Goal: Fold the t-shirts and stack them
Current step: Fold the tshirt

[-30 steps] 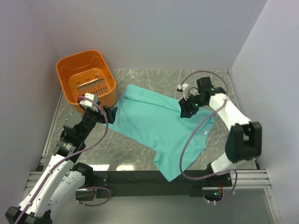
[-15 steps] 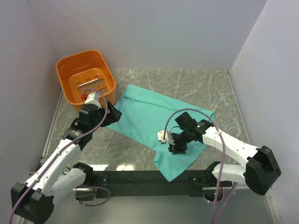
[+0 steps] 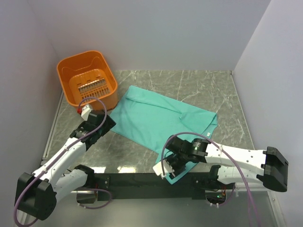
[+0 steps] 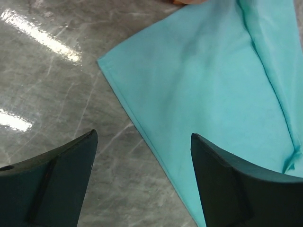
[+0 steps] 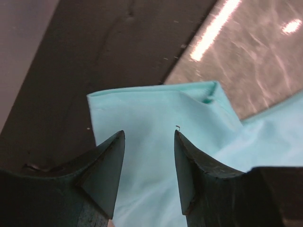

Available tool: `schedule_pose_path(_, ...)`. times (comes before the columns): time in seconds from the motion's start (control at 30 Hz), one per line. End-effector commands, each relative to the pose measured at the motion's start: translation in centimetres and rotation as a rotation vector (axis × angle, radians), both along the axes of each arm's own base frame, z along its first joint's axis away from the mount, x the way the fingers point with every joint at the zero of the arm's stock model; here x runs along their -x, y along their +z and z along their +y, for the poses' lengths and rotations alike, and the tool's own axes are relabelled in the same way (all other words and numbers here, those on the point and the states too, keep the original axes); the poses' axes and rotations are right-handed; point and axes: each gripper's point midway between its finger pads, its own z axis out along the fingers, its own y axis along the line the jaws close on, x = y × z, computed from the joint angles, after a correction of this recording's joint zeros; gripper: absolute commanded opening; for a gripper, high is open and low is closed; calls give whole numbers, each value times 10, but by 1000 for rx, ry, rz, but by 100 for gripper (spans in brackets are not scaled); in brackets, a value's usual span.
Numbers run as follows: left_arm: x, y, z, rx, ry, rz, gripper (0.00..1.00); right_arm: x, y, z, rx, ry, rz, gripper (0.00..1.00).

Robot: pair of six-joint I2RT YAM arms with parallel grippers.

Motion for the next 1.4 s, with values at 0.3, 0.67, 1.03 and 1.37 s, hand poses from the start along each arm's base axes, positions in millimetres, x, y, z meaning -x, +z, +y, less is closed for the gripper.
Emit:
schedule_pose_path(0.3, -8, -14, 15, 17, 168, -26, 82, 41, -39, -19, 105, 163, -40, 52)
schedule_pose_path(0.67, -7, -15, 17, 17, 170, -44, 80, 43, -54, -8, 132, 120, -23, 49)
schedule_pose_path(1.03, -10, -16, 19, 21, 190, -66, 74, 43, -54, -8, 134, 113, -25, 30)
schedule_pose_path(1.37, -20, -21, 17, 28, 214, -61, 75, 25, -26, -12, 36, 50, -5, 10)
